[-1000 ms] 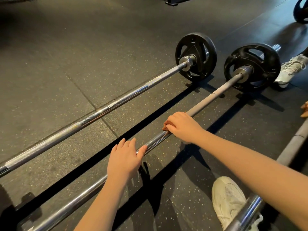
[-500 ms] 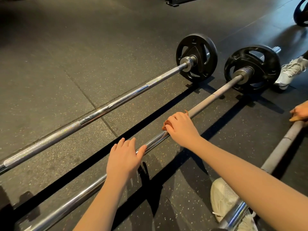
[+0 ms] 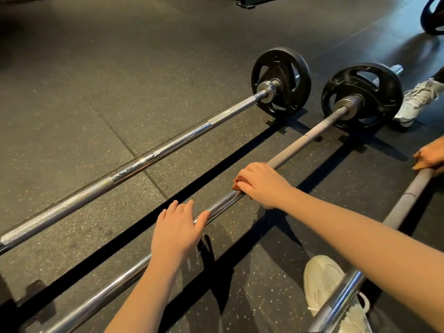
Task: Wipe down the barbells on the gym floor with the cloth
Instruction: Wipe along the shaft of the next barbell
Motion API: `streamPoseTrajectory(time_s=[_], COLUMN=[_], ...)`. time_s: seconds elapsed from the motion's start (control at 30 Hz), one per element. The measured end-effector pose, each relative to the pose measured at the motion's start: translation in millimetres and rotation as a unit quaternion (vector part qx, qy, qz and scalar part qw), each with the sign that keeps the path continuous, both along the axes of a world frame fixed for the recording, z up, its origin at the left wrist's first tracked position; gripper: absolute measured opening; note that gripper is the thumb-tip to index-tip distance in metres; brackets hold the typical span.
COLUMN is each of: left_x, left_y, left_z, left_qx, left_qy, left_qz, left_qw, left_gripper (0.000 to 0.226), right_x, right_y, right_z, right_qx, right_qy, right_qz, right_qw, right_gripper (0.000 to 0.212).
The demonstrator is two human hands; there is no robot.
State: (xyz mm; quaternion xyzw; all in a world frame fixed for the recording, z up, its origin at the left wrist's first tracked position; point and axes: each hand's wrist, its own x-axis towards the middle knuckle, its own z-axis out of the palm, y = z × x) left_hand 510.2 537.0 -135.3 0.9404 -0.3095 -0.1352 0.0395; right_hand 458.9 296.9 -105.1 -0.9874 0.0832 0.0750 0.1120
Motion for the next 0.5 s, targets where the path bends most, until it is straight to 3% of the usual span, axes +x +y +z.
streamPoseTrajectory(time_s=[0.07, 0.13, 0.23, 0.3, 0.37, 0.5], left_x=[0.1, -0.2, 0.0, -1.4, -1.4, -0.7], left_y=[0.1, -0.1, -0.7, -0.6, 0.5, 0.8], left_z=[0.2, 0.9, -0.2, 1.0, 0.4, 0.8], left_qx=[0.001, -0.004, -0.006, -0.011, -0.01, -0.023], left_qy=[-0.004, -0.008, 0.001, 0.002, 0.002, -0.017], left_qz=[0.0, -0.001, 0.002, 0.002, 0.002, 0.001], left_qw=[1.0, 1.0, 1.0, 1.0, 1.0, 1.0], left_gripper=[0.086, 0.094, 0.076, 0.071, 0.075, 0.096], right_x=[14.1, 16.9, -10.5, -20.0, -5.6, 8.3], right_y=[-2.3, 7.9, 23.9, 9.9, -7.8, 11.0], right_z=[3.8, -0.9, -14.4, -11.7, -6.3, -13.4], right_qx=[-0.014, -0.043, -0.014, 0.038, 0.029, -0.035], right_qy=[0.026, -0.031, -0.132, -0.096, -0.042, -0.116], right_qz=[-0.031, -0.087, -0.069, -0.006, 0.005, -0.138], right_qw=[0.999, 0.995, 0.989, 0.995, 0.999, 0.983], right_gripper=[0.032, 0.029, 0.026, 0.025, 0.022, 0.024])
